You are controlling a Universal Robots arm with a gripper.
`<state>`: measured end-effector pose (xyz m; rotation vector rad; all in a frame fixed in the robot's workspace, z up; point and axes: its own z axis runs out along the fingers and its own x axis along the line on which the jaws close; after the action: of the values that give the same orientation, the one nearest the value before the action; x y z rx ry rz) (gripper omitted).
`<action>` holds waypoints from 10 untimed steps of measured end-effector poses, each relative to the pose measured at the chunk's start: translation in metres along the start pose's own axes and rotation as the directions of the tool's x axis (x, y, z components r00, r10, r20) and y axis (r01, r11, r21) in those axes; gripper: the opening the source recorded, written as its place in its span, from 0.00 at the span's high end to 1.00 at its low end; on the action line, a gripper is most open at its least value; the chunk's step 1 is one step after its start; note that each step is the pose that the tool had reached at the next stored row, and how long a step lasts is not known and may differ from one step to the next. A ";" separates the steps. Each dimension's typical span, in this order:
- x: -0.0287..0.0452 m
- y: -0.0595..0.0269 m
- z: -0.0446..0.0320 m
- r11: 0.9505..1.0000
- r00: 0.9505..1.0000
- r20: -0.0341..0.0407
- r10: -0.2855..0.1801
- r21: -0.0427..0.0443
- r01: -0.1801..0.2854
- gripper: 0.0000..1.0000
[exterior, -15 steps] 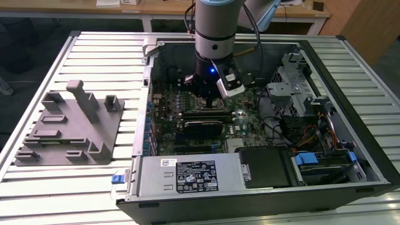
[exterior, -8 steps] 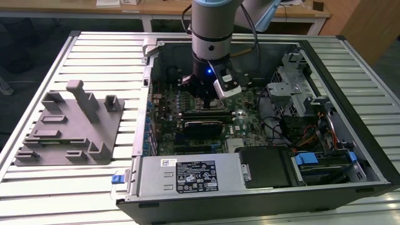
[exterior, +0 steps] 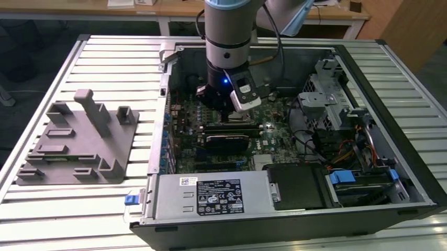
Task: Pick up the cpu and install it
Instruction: 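Install the second cpu locking lever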
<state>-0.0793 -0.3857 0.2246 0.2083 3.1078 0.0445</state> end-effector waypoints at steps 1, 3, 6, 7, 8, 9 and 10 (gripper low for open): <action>0.0004 -0.0002 0.0004 1.000 1.000 0.000 0.000 -0.001 0.000 0.89; 0.0006 -0.0009 0.0016 1.000 1.000 -0.001 0.000 -0.006 0.000 0.89; 0.0003 -0.0031 0.0037 1.000 1.000 -0.003 0.000 -0.018 0.000 0.89; 0.0002 -0.0042 0.0044 1.000 1.000 -0.003 0.000 -0.023 0.000 0.89; 0.0001 -0.0054 0.0049 1.000 1.000 -0.004 0.000 -0.028 0.000 0.89; -0.0001 -0.0064 0.0054 0.999 1.000 -0.004 -0.001 -0.032 0.000 0.89; -0.0002 -0.0075 0.0059 0.999 1.000 -0.005 -0.001 -0.037 0.001 0.89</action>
<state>-0.0800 -0.3930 0.2184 0.2066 3.1092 0.1025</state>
